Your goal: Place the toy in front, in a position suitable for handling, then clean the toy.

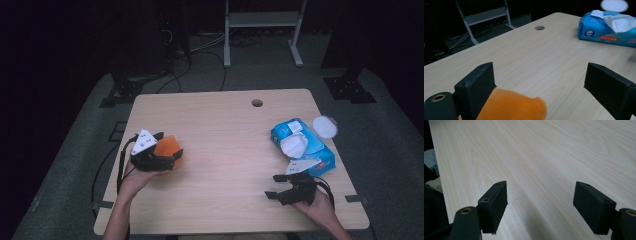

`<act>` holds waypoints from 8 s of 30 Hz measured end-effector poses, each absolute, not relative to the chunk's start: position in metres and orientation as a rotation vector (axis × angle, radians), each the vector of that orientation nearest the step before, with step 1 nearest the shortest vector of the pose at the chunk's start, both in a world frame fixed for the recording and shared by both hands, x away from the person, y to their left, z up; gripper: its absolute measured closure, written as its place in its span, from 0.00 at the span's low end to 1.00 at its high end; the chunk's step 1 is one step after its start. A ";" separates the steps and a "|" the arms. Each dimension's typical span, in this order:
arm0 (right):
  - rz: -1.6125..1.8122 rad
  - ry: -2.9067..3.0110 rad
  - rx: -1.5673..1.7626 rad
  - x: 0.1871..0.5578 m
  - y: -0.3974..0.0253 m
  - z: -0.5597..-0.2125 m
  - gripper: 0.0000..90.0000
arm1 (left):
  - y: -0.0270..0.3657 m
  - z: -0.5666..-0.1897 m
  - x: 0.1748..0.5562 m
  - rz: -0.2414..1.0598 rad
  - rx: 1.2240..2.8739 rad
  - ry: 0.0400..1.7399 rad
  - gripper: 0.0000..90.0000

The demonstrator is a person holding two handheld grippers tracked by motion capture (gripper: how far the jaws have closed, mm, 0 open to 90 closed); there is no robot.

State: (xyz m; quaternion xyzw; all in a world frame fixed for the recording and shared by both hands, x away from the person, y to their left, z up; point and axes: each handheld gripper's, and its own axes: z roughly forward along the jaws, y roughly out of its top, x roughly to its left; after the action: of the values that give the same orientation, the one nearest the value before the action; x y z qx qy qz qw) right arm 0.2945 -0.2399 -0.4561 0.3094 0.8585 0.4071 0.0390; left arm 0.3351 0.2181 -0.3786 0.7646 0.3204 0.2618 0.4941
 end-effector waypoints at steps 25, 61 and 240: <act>1.234 2.658 0.923 0.294 -0.236 -0.458 0.29 | 0.260 -0.414 0.353 0.659 1.848 0.935 0.10; 1.209 2.682 0.894 0.292 -0.233 -0.459 0.30 | 0.260 -0.426 0.351 0.701 1.885 0.959 0.62; 1.159 2.184 1.169 0.374 -0.329 -0.430 0.95 | 0.083 -0.429 0.309 0.171 2.033 0.390 0.21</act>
State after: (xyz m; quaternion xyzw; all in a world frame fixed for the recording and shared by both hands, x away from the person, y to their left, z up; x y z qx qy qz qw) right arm 0.3743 -0.3286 -0.4298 0.4187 0.7821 0.4150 0.2019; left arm 0.3086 0.0829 -0.4288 0.8434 0.1618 0.0708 0.5074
